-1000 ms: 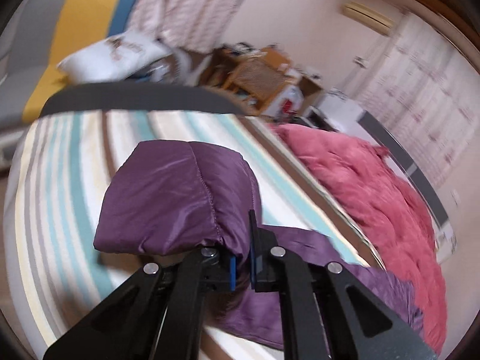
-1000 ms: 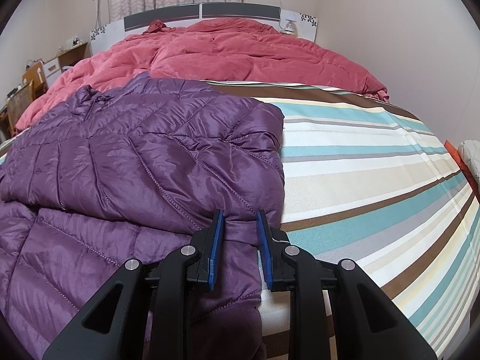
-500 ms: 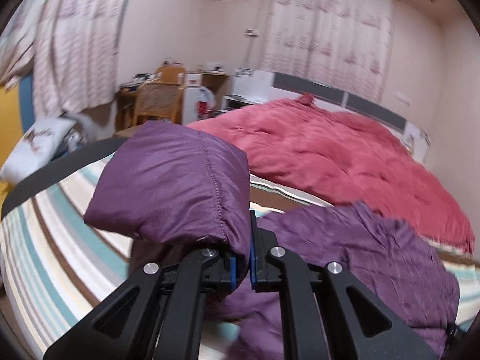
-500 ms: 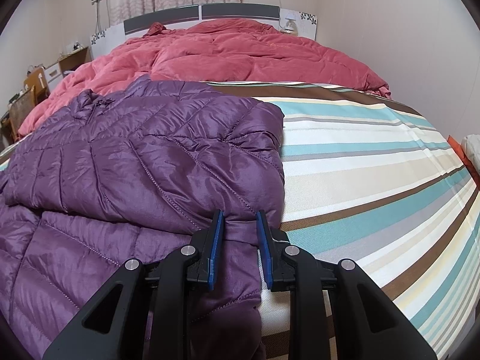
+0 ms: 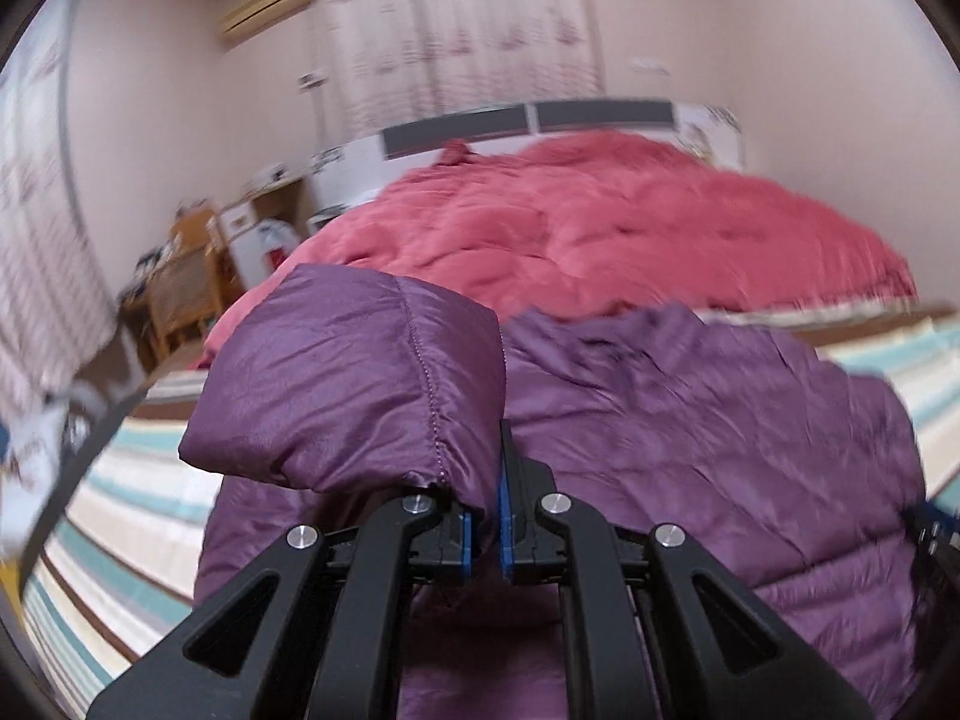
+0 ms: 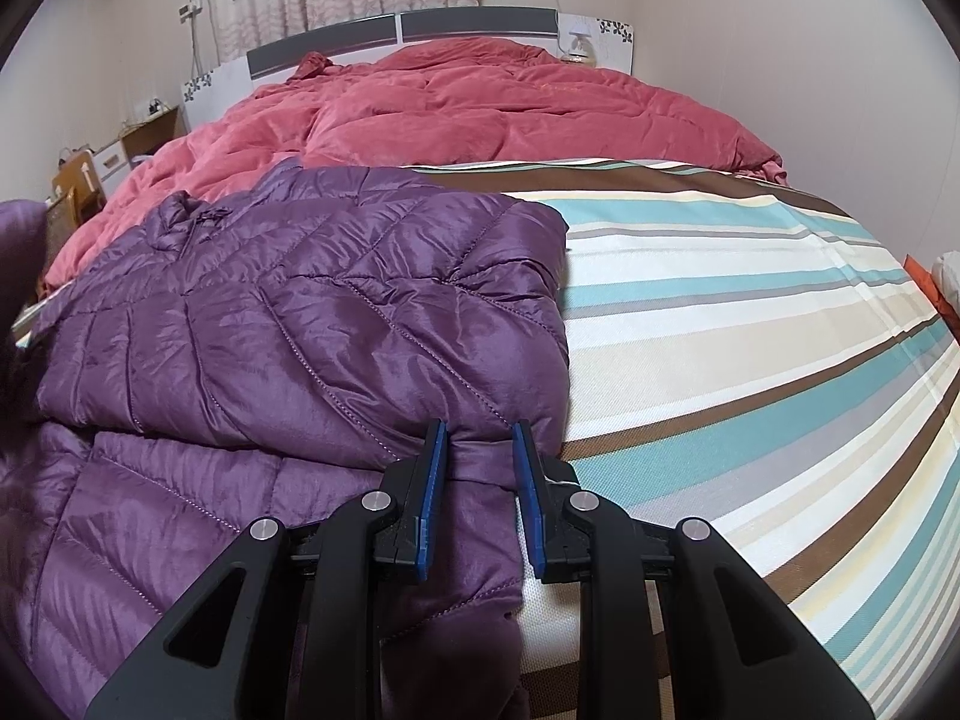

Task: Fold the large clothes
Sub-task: 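Lift the sleeve with the left gripper, lay it across the body, open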

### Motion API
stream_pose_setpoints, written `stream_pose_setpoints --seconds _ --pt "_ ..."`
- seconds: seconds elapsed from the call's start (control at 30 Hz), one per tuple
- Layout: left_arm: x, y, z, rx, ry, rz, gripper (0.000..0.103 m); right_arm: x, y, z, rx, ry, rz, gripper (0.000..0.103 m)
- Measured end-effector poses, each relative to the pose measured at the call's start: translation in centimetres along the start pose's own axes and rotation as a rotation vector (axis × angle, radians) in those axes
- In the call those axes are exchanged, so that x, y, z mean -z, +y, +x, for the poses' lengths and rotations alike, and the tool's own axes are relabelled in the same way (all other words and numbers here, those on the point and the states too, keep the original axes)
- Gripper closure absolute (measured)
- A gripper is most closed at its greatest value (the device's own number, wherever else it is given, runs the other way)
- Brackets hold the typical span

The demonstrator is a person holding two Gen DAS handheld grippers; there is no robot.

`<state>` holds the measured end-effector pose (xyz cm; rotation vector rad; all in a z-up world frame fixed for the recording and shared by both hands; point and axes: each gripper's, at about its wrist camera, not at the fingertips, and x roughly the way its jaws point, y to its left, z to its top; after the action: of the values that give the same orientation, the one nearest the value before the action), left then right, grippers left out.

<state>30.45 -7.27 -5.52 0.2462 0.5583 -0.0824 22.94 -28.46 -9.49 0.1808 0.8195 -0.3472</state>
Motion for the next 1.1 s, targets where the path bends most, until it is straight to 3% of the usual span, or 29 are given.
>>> stream_pose_setpoints --seconds 0.2,0.33,0.43,0.5,0.7,0.83,0.93,1.0,1.1 --pt "0.6 -4.6 0.5 0.023 0.044 0.132 0.098 0.0 0.0 0.0 -0.002 0.000 0.002 0.080" --pt "1.8 -7.4 0.5 0.012 0.062 0.274 0.097 0.0 -0.1 0.0 -0.008 0.000 0.007 0.080" --pt "3.1 -9.0 0.4 0.018 0.094 0.380 0.089 0.0 -0.2 0.0 -0.011 0.000 0.010 0.080" --pt "3.8 -9.9 0.0 0.027 0.093 0.436 0.075 0.0 -0.2 0.0 -0.012 0.000 0.010 0.080" --pt "4.6 -11.2 -2.2 0.096 0.078 0.502 0.067 0.0 -0.2 0.0 -0.011 0.000 0.010 0.080" --pt "4.7 -11.0 -3.8 0.200 0.089 0.475 0.062 0.0 -0.3 0.0 -0.011 0.000 0.011 0.080" --pt "4.7 -9.7 -5.9 0.333 0.100 0.402 0.041 0.0 -0.3 -0.2 -0.017 -0.007 0.017 0.080" --pt "4.4 -8.2 -7.0 0.387 0.103 0.328 0.037 -0.2 -0.5 -0.9 -0.045 -0.034 0.021 0.080" --pt "4.3 -3.8 -7.4 0.398 0.110 0.157 0.037 -1.0 0.1 -2.4 -0.065 -0.072 0.004 0.080"
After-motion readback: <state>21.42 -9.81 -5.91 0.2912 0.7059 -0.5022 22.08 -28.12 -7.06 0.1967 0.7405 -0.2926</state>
